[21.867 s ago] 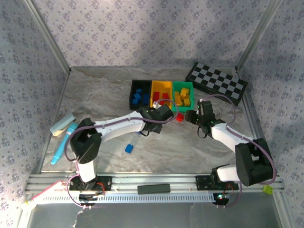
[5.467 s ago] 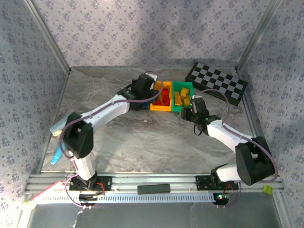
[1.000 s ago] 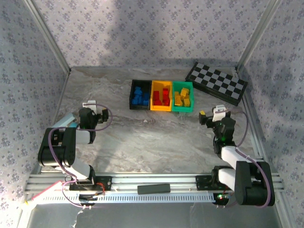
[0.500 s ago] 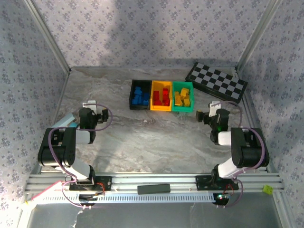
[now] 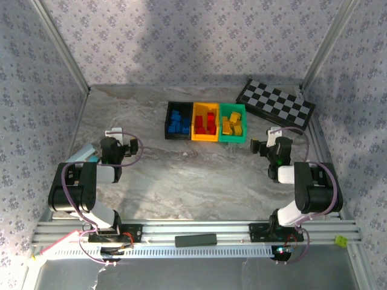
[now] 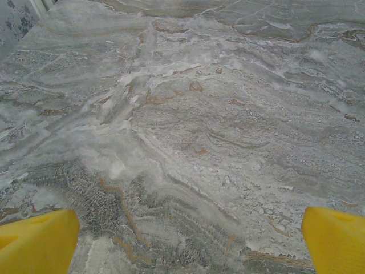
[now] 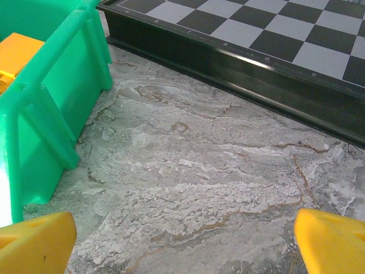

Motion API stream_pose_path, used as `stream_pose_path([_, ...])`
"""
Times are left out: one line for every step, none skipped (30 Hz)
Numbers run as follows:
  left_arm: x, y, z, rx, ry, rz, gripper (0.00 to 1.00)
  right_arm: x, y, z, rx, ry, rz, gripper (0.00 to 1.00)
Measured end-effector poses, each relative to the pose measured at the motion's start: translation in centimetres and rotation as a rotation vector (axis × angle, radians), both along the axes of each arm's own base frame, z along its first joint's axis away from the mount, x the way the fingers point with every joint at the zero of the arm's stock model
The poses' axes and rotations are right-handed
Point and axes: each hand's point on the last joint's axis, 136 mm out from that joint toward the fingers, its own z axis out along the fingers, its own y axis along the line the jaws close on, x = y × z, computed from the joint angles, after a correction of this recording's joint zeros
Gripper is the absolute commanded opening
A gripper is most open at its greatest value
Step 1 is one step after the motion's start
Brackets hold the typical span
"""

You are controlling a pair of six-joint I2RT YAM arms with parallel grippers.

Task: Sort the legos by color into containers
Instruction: Reset both arms

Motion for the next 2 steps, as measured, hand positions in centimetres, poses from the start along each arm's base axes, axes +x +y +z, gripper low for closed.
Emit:
stream_pose_path([0.0, -0.01, 0.0, 0.0, 0.0, 0.0, 1.0, -0.01, 0.0, -0.01, 0.0, 0.001, 0.0, 1.0])
stream_pose_path([0.0, -0.01, 0.0, -0.001, 0.0, 0.0, 1.0, -0.01, -0.01, -0.02, 0.0, 0.001, 0.0, 1.0])
